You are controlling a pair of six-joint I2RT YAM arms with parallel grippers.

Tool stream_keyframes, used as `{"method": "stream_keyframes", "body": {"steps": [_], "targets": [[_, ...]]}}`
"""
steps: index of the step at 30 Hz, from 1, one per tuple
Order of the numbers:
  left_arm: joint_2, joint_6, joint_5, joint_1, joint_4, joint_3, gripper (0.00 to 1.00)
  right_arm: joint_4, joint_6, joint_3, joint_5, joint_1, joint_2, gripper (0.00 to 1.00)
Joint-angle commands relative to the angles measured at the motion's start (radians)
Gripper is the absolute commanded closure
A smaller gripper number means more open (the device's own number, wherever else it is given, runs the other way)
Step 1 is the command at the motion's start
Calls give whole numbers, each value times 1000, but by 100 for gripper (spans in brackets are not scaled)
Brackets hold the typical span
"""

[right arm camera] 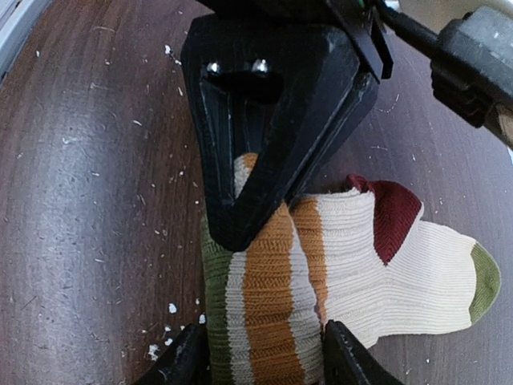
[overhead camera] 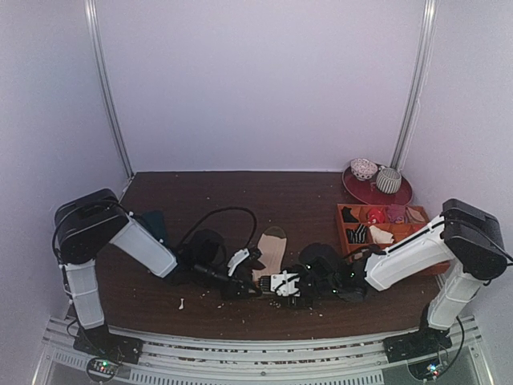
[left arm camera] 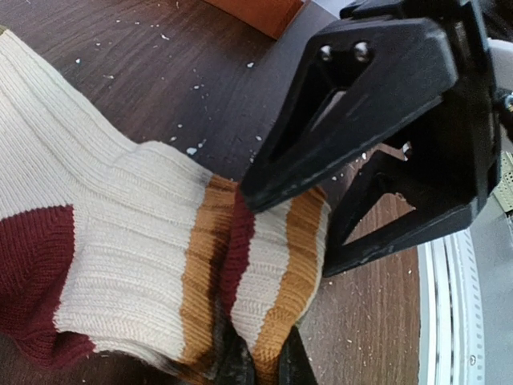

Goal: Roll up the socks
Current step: Roll a pair of socks at the center of the board.

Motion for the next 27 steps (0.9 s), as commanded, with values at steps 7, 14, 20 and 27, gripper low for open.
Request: {"method": "stream_keyframes", "body": {"steps": [7,14,20,27], "targets": [[52,8,-67,8,-284,-78,94,-129,120,61,-6,-11,83,82],[-293,138,-184,6,-19,-203,25,-253,335,71,-331,-86,43,87],[-457,354,-224,-9,112,-237,2,-529,470,221,-587,-136,209,87],[-328,382,-158,-30,199,-198,2,-569,651,285,-681,-200,328,87]]}}
